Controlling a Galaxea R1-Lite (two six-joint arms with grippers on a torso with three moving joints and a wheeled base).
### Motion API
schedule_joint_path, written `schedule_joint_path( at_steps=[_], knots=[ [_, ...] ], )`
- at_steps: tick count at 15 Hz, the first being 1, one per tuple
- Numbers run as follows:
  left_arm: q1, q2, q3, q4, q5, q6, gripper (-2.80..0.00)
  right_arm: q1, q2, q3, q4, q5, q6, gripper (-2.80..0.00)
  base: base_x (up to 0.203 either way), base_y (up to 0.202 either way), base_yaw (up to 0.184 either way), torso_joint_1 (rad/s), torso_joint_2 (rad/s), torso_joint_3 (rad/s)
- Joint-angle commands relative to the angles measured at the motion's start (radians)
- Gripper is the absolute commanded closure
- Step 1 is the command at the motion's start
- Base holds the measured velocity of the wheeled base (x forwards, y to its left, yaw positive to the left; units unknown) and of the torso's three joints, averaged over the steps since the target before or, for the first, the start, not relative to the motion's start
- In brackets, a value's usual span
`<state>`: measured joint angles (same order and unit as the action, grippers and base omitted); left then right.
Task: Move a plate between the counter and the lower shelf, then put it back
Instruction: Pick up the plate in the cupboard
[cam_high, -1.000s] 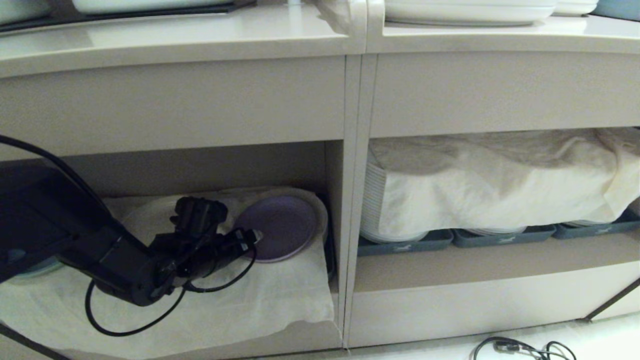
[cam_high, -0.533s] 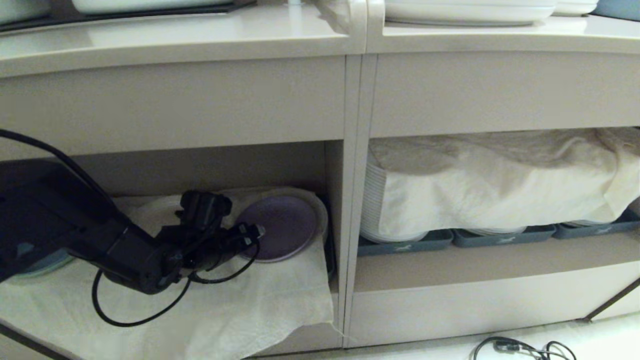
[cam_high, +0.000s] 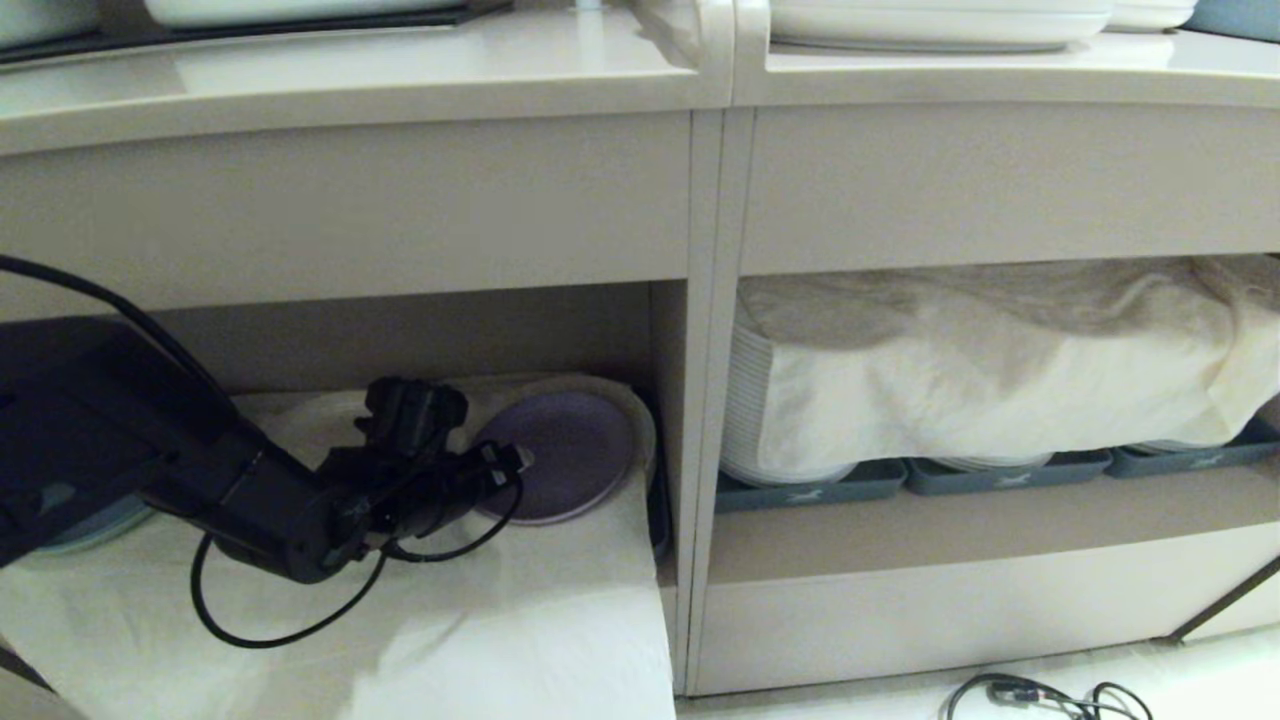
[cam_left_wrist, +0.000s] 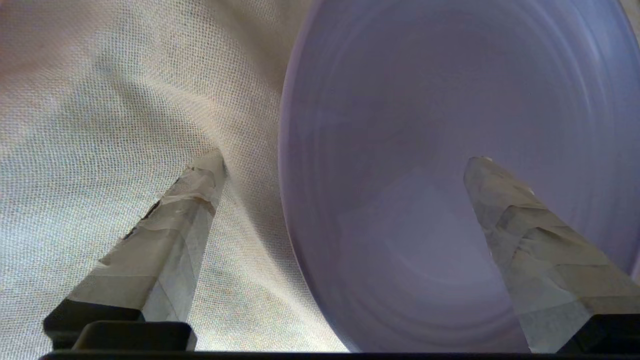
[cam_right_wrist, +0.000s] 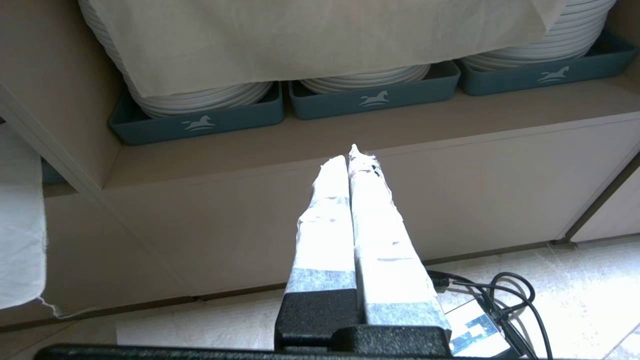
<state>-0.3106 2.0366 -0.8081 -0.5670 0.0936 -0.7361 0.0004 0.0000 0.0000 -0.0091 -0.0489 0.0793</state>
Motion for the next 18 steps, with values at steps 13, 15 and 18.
schedule_joint_path(
  at_steps=[13,15,18],
  knots=[
    [-0.059,-0.054,0.037,0.013,0.000,-0.041,-2.80,0.001,0.000,0.000,0.000,0.000,0.001,0.00,0.000,0.000,0.000,0.000,0.00,0.000],
    [-0.059,-0.059,0.043,0.016,0.000,-0.049,-2.80,0.001,0.000,0.000,-0.001,0.000,0.000,0.00,0.000,0.000,0.000,0.000,0.00,0.000],
    [-0.065,-0.061,0.058,0.013,0.001,-0.049,-2.80,0.001,0.000,0.000,-0.002,0.000,0.001,0.00,0.000,0.000,0.000,0.000,0.00,0.000]
  ],
)
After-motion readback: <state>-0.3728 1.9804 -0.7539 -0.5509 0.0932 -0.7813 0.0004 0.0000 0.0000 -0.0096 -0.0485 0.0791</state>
